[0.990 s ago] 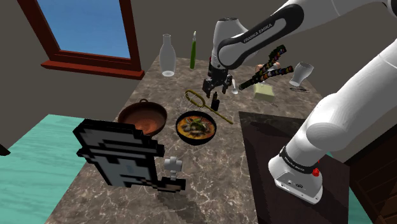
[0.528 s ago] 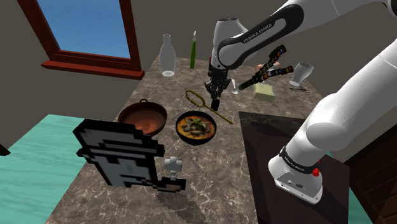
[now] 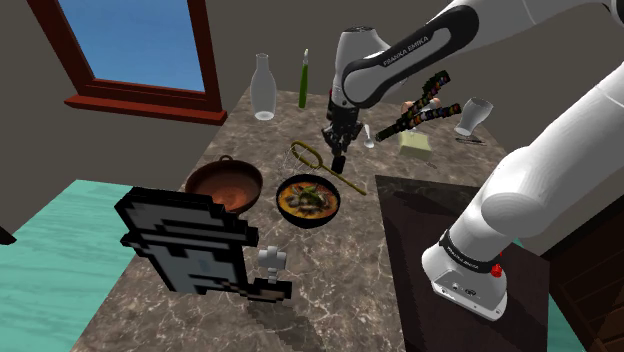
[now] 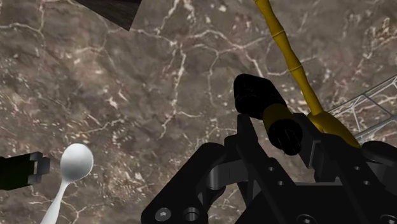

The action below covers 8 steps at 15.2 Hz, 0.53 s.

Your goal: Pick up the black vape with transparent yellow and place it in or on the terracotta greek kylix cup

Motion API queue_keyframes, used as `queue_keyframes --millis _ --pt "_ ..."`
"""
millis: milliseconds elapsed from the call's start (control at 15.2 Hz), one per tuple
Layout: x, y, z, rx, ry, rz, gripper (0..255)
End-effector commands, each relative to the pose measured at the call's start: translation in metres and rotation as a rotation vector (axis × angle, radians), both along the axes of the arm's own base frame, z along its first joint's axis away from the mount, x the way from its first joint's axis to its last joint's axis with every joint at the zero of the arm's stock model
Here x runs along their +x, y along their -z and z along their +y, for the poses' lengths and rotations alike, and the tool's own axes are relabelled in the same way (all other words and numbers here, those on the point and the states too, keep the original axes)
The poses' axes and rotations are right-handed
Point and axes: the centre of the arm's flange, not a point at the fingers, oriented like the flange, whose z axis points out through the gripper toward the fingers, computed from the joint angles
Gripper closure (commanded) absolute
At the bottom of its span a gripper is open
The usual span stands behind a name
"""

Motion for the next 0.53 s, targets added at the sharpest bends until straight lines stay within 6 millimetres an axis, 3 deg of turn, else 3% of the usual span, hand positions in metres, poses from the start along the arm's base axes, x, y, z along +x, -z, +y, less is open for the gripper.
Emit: queue_keyframes --millis 0,462 --pt "0.000 -0.008 0.000 0.000 0.000 0.001 255" --pt "0.000 -0.045 0.000 0.000 0.000 0.001 255"
